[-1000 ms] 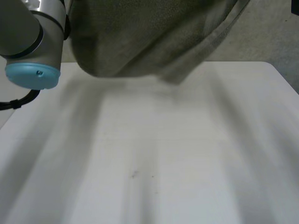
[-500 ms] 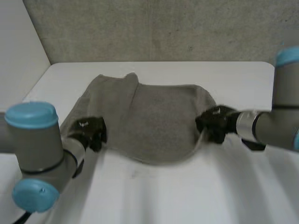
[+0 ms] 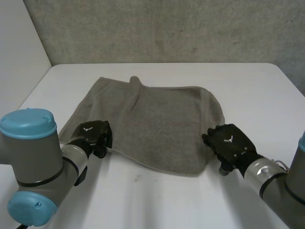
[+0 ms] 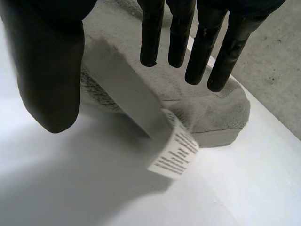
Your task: Fold the towel.
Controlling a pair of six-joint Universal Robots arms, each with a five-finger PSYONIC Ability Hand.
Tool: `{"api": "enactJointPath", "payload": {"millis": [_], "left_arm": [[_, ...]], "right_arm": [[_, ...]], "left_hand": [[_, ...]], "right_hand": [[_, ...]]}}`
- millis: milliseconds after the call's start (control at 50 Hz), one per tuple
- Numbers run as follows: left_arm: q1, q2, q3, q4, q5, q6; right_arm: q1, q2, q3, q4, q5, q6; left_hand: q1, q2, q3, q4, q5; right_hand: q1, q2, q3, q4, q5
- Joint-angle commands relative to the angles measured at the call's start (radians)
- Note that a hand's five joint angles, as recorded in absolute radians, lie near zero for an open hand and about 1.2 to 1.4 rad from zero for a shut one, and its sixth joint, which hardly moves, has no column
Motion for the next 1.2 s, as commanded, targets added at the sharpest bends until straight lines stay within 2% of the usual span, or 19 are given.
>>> {"api": "enactJointPath", "payload": {"millis": [20,160,200,220,240,320,340,420,460,500,520,540,580,680,800,980,1100,1160,1200], "left_arm": [[-0.002,-0.002,0.000,0.001,0.000,0.000],[-0.002,-0.008,-0.001,0.012,0.000,0.000],[-0.002,-0.008,-0.003,0.017,0.000,0.000],[-0.002,-0.011,-0.004,0.021,0.000,0.000],[-0.002,-0.011,-0.004,0.021,0.000,0.000],[-0.002,-0.015,-0.007,0.044,0.002,0.001],[0.000,-0.017,-0.007,0.050,0.002,0.000],[0.000,-0.020,-0.007,0.063,0.002,0.001],[0.000,-0.025,-0.009,0.072,0.002,0.003],[-0.002,-0.044,-0.013,0.090,0.003,0.007],[-0.002,-0.045,-0.013,0.090,0.003,0.007],[0.000,-0.054,-0.015,0.101,0.003,0.007],[0.000,-0.060,-0.015,0.112,0.002,0.009],[0.000,-0.086,-0.013,0.156,0.002,0.013],[0.000,-0.133,0.005,0.222,0.002,0.036],[0.000,-0.178,0.019,0.294,-0.001,0.119],[0.003,-0.183,0.025,0.317,-0.004,0.170],[0.027,-0.167,0.019,0.307,-0.006,0.198],[0.090,-0.135,0.003,0.290,0.000,0.208]], "right_arm": [[0.006,-0.021,0.100,-0.176,0.009,-0.017],[0.032,0.031,0.108,-0.241,0.014,-0.102],[0.038,0.048,0.108,-0.249,0.011,-0.148],[0.038,0.048,0.108,-0.249,0.011,-0.148],[0.038,0.054,0.105,-0.251,0.009,-0.159],[0.040,0.078,0.093,-0.251,0.019,-0.164],[0.040,0.086,0.090,-0.249,0.025,-0.164],[0.027,0.057,0.085,-0.248,0.067,-0.156],[0.026,0.033,0.082,-0.249,0.084,-0.141],[0.023,-0.001,0.080,-0.249,0.098,-0.104],[0.008,-0.050,0.077,-0.251,0.109,-0.045],[0.007,-0.050,0.077,-0.251,0.109,-0.044],[-0.072,-0.128,0.064,-0.237,0.109,0.095],[-0.169,-0.144,0.047,-0.188,0.074,0.250],[-0.201,-0.152,0.030,-0.105,-0.003,0.313],[-0.232,-0.172,0.017,-0.083,-0.004,0.368],[-0.310,-0.221,-0.001,-0.056,-0.023,0.427],[-0.335,-0.225,-0.009,-0.056,-0.034,0.442],[-0.342,-0.225,-0.016,-0.056,-0.041,0.442]], "left_hand": [[0.198,0.179,0.180,0.179,0.188],[0.198,0.179,0.180,0.179,0.188],[0.198,0.179,0.180,0.179,0.188],[0.198,0.179,0.180,0.179,0.188],[0.198,0.179,0.180,0.179,0.188],[0.198,0.179,0.180,0.179,0.188],[0.198,0.179,0.180,0.179,0.188],[0.198,0.179,0.180,0.179,0.188],[0.125,0.106,0.107,0.106,0.115],[-0.214,-0.233,-0.232,-0.233,-0.224],[-0.216,-0.235,-0.234,-0.234,-0.225],[-0.344,-0.363,-0.362,-0.362,-0.353],[-0.409,-0.428,-0.427,-0.427,-0.418],[-0.422,-0.440,-0.439,-0.440,-0.431],[-0.419,-0.437,-0.437,-0.437,-0.428],[-0.413,-0.431,-0.431,-0.431,-0.422],[-0.410,-0.429,-0.428,-0.428,-0.419],[-0.410,-0.429,-0.428,-0.428,-0.419],[-0.404,-0.423,-0.422,-0.422,-0.413]], "right_hand": [[-0.001,-0.015,-0.004,-0.011,0.029],[0.172,0.159,0.169,0.163,0.202],[0.455,0.442,0.452,0.446,0.486],[0.457,0.443,0.454,0.447,0.487],[0.629,0.615,0.625,0.619,0.659],[0.780,0.766,0.777,0.770,0.810],[0.933,0.919,0.930,0.923,0.963],[0.935,0.921,0.931,0.925,0.965],[0.935,0.921,0.931,0.925,0.965],[0.935,0.921,0.931,0.925,0.965],[0.935,0.921,0.931,0.925,0.965],[0.935,0.921,0.931,0.925,0.965],[0.935,0.921,0.931,0.925,0.965],[0.935,0.921,0.931,0.925,0.965],[0.935,0.921,0.931,0.925,0.965],[0.935,0.921,0.931,0.925,0.965],[0.935,0.921,0.931,0.925,0.965],[0.935,0.921,0.931,0.925,0.965],[0.935,0.921,0.931,0.925,0.965]]}}
